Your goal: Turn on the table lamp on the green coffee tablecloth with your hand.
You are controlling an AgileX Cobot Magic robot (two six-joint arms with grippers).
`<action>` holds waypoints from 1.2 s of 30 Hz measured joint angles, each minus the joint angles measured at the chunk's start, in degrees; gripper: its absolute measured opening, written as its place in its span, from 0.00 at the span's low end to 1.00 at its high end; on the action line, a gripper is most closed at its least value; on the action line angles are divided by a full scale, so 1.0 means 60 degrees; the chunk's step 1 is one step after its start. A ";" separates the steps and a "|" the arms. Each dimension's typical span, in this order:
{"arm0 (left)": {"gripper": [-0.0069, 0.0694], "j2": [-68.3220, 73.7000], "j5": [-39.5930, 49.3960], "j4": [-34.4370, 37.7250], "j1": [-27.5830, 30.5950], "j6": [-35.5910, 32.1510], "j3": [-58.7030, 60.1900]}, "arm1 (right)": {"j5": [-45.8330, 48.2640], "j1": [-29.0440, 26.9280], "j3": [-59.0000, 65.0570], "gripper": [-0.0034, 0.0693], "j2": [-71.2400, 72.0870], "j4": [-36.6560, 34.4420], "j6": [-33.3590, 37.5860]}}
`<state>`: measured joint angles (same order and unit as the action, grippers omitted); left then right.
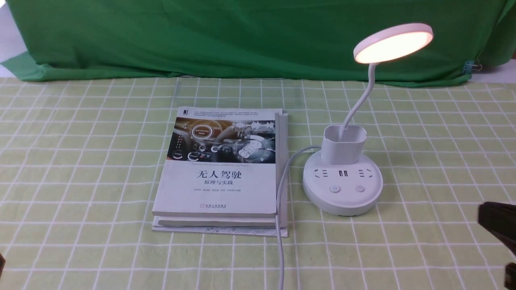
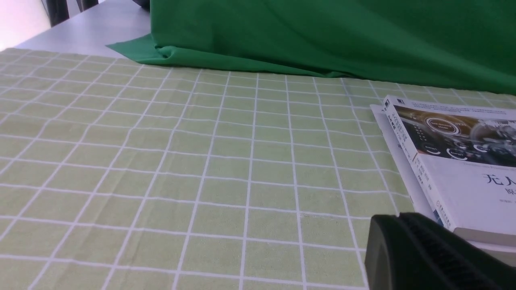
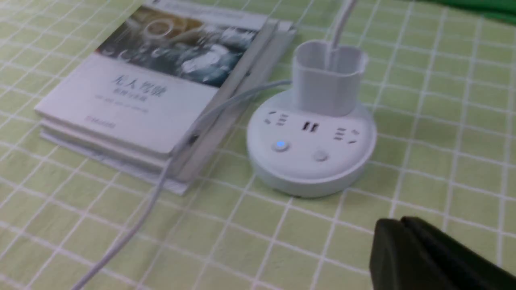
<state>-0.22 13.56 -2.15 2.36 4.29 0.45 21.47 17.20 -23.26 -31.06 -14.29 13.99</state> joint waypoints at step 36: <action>0.09 0.0000 -0.0001 0.0000 0.0000 0.0000 0.0000 | -0.1144 -0.2182 0.3944 0.11 0.5165 0.0392 0.0359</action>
<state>-0.22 13.56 -2.15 2.36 4.29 0.45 14.60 4.10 0.40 -0.07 -11.94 16.15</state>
